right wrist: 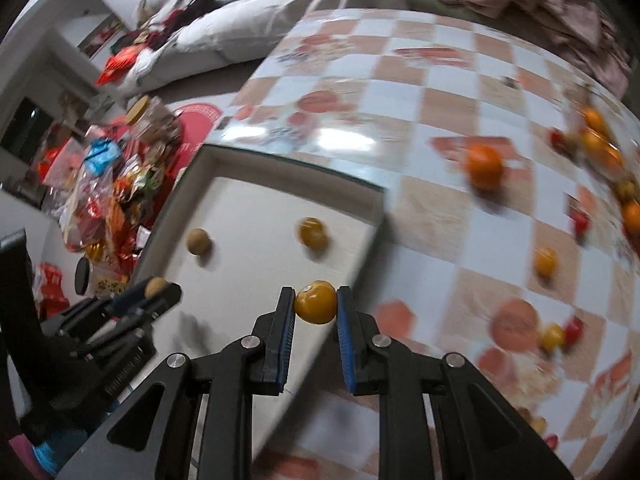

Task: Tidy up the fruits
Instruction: 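Release the brown fruit into the white tray with the left gripper while the right gripper releases the yellow tomato, then grasp a yellow cherry tomato with the left gripper while the right gripper grasps a red cherry tomato, then release the yellow tomato into the white tray with the left gripper while the right gripper releases the red tomato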

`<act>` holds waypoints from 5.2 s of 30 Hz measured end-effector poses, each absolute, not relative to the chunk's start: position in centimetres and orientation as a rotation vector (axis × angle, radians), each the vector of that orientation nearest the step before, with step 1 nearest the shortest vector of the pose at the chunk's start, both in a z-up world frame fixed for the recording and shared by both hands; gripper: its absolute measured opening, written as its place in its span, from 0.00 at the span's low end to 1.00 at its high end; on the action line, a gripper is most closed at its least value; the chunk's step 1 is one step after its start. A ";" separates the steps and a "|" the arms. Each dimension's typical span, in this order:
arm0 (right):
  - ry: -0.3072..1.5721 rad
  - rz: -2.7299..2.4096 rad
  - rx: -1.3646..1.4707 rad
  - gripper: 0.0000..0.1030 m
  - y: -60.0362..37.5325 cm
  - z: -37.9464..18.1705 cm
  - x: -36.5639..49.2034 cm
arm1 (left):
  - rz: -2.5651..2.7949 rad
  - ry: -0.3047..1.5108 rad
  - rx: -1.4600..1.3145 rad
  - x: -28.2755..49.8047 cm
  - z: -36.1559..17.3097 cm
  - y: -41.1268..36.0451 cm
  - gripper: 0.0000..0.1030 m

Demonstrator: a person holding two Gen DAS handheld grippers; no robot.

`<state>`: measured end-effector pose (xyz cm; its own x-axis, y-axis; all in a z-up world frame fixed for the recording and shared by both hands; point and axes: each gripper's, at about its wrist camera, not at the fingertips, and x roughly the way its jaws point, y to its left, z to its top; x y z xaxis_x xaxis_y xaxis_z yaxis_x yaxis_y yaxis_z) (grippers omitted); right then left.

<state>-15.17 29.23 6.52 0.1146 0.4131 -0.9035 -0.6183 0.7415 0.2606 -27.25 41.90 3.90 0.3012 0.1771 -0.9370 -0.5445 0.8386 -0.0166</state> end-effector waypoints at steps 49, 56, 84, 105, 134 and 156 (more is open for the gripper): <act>1.165 0.664 -0.099 0.77 25.2 8.1 -14.0 | 0.378 1.170 -0.192 -25.8 5.4 37.6 0.75; 1.185 0.496 -0.026 0.77 16.4 8.1 -13.2 | 0.247 1.143 -0.121 -21.6 7.4 32.1 0.75; 1.277 0.269 -0.110 0.77 1.9 2.2 -17.0 | 0.078 1.191 -0.088 -7.6 2.8 19.9 0.74; 1.230 0.327 -0.251 0.23 5.3 2.2 -18.0 | 0.021 1.229 -0.080 -5.1 1.5 18.1 0.22; 1.252 0.453 -0.024 0.22 6.8 6.6 -14.6 | 0.112 1.157 -0.221 -17.6 8.2 26.7 0.22; 1.228 0.780 -0.245 0.22 24.4 7.7 -16.8 | 0.420 1.166 -0.380 -28.9 6.7 38.3 0.22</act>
